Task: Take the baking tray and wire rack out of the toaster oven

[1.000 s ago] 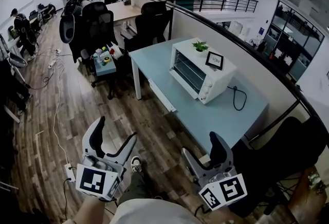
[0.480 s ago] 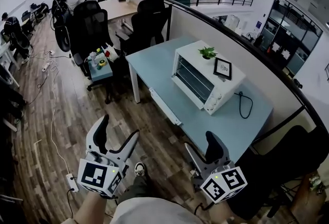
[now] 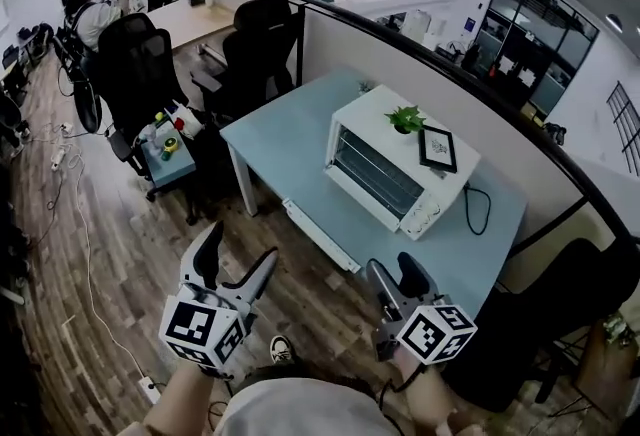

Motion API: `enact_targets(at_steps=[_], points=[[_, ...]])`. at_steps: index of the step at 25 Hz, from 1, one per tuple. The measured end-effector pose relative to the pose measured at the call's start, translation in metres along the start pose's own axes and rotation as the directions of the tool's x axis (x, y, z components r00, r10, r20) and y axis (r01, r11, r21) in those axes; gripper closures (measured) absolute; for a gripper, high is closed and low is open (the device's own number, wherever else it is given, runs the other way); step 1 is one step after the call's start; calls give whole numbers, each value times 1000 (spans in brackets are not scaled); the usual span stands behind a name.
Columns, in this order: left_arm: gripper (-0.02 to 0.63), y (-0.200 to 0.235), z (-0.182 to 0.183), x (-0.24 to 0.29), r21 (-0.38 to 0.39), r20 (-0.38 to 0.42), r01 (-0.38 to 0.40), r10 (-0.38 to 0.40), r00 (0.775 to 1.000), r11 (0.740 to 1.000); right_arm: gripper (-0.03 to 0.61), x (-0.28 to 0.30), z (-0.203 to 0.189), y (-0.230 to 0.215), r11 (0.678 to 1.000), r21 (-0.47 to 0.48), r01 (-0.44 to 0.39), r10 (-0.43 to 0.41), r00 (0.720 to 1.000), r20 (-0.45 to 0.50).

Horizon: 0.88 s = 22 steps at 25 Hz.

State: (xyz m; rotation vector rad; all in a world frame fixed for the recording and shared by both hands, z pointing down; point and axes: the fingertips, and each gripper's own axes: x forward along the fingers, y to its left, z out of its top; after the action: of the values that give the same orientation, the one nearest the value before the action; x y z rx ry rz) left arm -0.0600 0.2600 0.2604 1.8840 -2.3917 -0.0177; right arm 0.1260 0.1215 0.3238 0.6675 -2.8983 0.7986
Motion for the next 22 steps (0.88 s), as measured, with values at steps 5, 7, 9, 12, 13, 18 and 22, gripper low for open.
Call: enact_targets(at_steps=[5,7,9,12,13,18,22], points=[[239,27,-16,54,-50,-27,81,-82,996,995,256,38,-9,-21,989,137,60,-64,997,31],[239,33,-22,76,-89,-39,109,-113,993,990,261,51,-14,-35,981,167,93,-99,995,26],[239,36,-30,98,-125,-53,137,-144,988,983,261,63,-21,-49,973,189,133,-139,990,18],[239,39,-42,128,-176,-74,171,-186,980,969,262,78,-27,-70,954,250,167,-179,983,27],[239,39,-47,138,-194,-80,181,-199,977,964,262,82,-27,-76,947,269,175,-190,981,32],[241,46,-69,187,-265,-110,207,-243,964,942,270,109,-30,-111,920,334,207,-235,971,43],[241,50,-90,227,-308,-139,216,-268,953,927,284,130,-38,-140,905,351,239,-266,964,28]])
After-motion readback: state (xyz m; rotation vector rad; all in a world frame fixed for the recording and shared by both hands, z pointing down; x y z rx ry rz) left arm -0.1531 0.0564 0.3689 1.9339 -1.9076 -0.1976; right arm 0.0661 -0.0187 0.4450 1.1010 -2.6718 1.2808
